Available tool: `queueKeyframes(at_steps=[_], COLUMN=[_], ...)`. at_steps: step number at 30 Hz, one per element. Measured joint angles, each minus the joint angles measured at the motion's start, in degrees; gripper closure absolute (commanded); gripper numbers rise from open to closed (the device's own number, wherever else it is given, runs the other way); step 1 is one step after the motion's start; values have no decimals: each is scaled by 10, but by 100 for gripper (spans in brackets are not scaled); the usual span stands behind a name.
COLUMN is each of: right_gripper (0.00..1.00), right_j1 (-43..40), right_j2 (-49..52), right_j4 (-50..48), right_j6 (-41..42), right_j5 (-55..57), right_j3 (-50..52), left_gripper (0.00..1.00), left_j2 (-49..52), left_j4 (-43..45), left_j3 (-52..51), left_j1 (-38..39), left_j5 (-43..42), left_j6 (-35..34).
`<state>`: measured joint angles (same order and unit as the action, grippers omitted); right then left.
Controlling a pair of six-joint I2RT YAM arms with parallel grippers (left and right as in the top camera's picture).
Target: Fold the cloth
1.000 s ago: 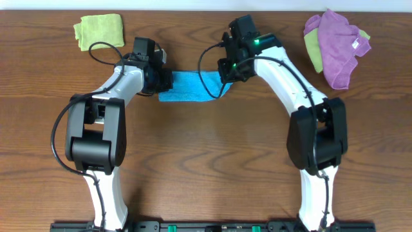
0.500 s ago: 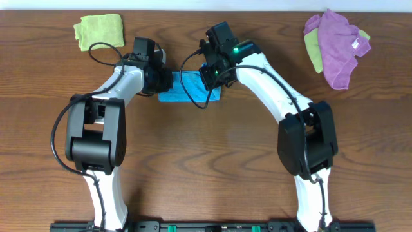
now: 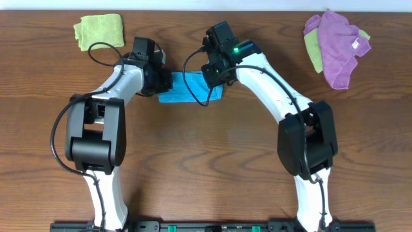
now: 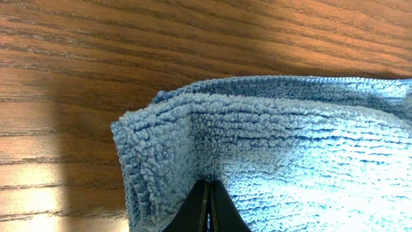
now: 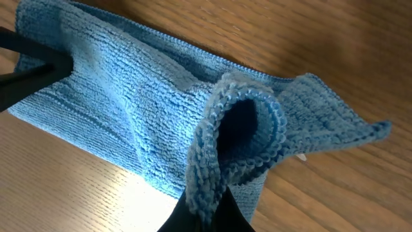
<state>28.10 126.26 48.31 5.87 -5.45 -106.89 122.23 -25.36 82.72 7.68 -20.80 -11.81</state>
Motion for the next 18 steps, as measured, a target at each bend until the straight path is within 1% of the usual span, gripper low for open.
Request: queueKeyframes(at_steps=[5, 12, 18], right_gripper=[98, 99, 98], right_j1=[15, 20, 20], right_j2=[0, 0, 0], right_j4=[-4, -4, -7], right_j6=[0, 0, 0], right_j5=[1, 3, 4], right_j3=[0, 0, 0], left_gripper=[94, 94, 94], left_j2=[8, 11, 11], left_j4=[-43, -104, -138], left_j3=[31, 120, 183], left_j1=[-3, -20, -50], left_j5=[0, 5, 11], left_j6=[0, 5, 18])
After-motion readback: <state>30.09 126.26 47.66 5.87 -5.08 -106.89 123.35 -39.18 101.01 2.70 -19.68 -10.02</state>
